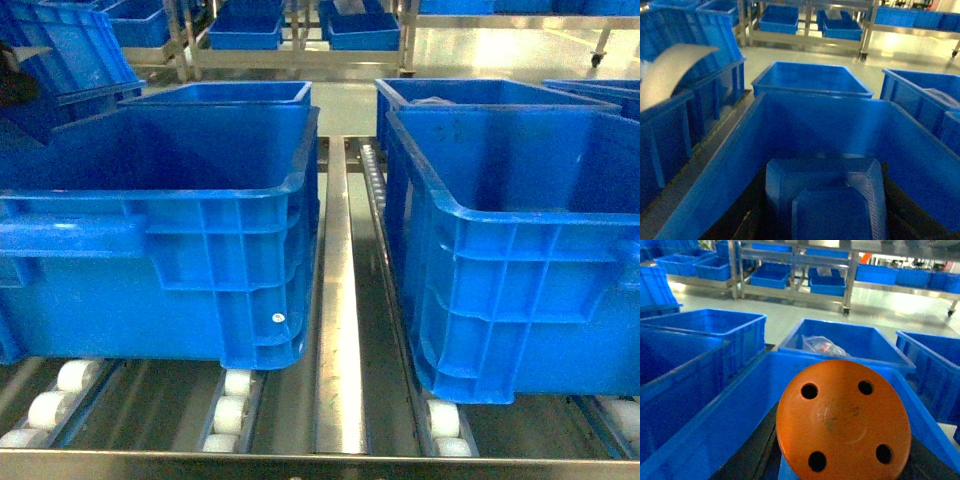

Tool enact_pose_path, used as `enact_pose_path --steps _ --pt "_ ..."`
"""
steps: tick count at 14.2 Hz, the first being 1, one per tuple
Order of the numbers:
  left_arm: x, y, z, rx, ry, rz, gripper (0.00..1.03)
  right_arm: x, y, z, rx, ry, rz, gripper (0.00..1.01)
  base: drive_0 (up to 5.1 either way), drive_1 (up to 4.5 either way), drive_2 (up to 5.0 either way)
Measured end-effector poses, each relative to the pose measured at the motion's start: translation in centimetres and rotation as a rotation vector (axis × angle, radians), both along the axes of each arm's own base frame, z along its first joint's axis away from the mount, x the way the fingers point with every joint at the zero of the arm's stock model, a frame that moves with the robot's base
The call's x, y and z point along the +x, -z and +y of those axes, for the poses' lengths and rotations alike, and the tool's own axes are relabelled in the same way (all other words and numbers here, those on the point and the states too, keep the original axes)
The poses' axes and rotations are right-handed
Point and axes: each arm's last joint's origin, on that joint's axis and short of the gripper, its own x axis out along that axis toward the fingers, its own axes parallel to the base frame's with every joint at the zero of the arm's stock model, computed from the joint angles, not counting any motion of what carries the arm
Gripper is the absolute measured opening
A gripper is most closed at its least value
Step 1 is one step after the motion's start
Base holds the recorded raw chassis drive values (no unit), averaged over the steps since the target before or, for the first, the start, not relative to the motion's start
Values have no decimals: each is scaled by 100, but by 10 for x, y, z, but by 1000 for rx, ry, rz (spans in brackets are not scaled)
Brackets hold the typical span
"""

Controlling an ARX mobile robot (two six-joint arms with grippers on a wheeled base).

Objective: Sort blue parts and orange caps into right shelf containers

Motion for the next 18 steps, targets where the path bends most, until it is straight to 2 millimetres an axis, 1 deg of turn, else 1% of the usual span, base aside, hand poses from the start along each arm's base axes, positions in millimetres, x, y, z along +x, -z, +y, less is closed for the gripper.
enact_pose_path --steps 1,2,3,4,7,8,11,12,13,14,15,16,17,18 --pt "26 4 -1 -23 -5 30 43 25 7 1 2 26 43 44 0 0 0" --pt "47 2 -2 -41 -6 28 43 45 9 1 14 36 61 44 0 0 0" --pt "60 -3 -3 -46 3 6 43 57 9 2 24 48 64 47 0 0 0" --pt "64 -6 -4 -46 10 -19 56 63 7 2 32 50 69 61 0 0 0" --pt "61 -4 -7 -37 49 -15 94 63 6 2 36 53 60 99 0 0 0" --pt "61 -4 -6 -23 49 -11 99 63 6 2 36 53 58 97 0 0 0" --pt "54 -3 0 -16 31 0 98 64 9 1 34 66 66 98 0 0 0" --pt "46 -8 0 -5 17 -3 98 63 8 1 32 79 61 98 0 0 0" --pt "44 -14 0 5 13 -27 98 62 7 1 32 82 59 98 0 0 0" --pt "43 -15 0 8 12 -31 98 62 7 1 37 88 57 96 0 0 0" --pt "43 -13 0 18 10 -19 95 44 11 -2 52 100 45 80 0 0 0" --pt "34 -10 1 32 1 -31 84 25 17 -4 56 102 48 69 0 0 0" --pt "9 -2 2 41 -2 -23 70 6 21 -10 58 103 42 54 0 0 0" --pt "-5 0 2 41 -2 -27 61 -5 25 -15 58 102 42 45 0 0 0"
